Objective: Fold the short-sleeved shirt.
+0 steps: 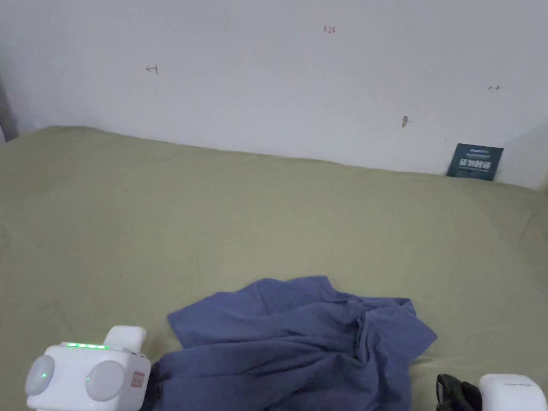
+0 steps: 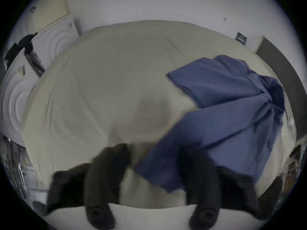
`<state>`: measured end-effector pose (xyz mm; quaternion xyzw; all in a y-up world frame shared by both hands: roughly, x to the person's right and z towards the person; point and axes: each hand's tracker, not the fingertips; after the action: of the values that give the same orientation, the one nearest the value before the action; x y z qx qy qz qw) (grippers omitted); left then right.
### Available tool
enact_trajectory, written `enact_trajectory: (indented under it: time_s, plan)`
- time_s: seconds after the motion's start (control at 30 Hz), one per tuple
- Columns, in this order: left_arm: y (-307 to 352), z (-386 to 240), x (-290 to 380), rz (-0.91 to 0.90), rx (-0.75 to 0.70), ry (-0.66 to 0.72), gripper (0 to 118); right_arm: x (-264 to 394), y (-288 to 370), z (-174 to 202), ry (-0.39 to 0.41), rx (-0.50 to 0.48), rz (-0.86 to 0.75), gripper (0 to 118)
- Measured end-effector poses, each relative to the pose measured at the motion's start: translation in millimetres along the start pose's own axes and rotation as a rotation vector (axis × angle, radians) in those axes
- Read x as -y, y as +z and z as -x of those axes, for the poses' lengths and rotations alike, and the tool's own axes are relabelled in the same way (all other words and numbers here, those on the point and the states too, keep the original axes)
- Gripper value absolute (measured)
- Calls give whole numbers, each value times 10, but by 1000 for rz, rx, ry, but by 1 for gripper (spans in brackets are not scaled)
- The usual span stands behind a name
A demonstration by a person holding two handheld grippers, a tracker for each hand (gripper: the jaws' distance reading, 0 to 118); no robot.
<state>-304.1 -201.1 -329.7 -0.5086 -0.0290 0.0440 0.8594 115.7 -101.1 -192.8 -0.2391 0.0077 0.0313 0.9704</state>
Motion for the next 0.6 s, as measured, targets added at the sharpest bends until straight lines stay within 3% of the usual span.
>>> enact_trajectory:
  time_s: [0.1,0.3,0.43,0.53,0.57,0.6]
  plan:
    - [-30,-73,11,-11,-85,-74,3,-24,-140,-200,25,46,32,0]
    - [37,-45,15,-10,-52,-60,3,-307,-1017,-701,-24,82,142,0]
    - [64,-63,30,-15,-41,-70,4,-491,-1902,-974,-68,34,263,0]
    - [54,-52,24,-19,-33,-65,4,-571,-2499,-1104,-36,19,317,3]
    - [53,-49,27,-19,-29,-60,4,-586,-2673,-1124,-15,39,353,38]
    - [56,-45,29,-18,-23,-51,4,-593,-2815,-1132,-5,58,376,86]
